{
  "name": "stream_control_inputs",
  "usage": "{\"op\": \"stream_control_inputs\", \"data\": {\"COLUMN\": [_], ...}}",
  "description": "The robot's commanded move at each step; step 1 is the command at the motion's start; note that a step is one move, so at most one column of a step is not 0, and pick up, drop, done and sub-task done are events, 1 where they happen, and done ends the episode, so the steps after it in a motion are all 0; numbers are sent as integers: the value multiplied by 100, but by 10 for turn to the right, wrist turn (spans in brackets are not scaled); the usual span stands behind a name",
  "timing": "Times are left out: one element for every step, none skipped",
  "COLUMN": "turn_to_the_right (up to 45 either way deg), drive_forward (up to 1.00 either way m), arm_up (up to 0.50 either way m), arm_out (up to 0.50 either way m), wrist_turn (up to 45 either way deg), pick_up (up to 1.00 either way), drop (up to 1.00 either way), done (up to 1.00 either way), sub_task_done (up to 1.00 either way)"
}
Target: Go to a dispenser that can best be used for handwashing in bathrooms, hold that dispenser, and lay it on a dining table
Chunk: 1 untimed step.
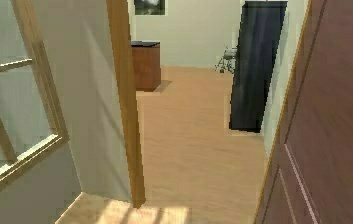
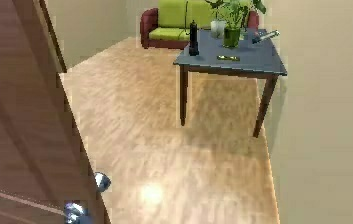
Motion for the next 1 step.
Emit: {"op": "stream_control_inputs", "data": {"turn_to_the_right": [0], "drive_forward": [40], "arm_up": [0], "arm_out": [0], "wrist_turn": [0], "pick_up": [0], "drop": [0], "done": [0], "sub_task_done": [0]}}
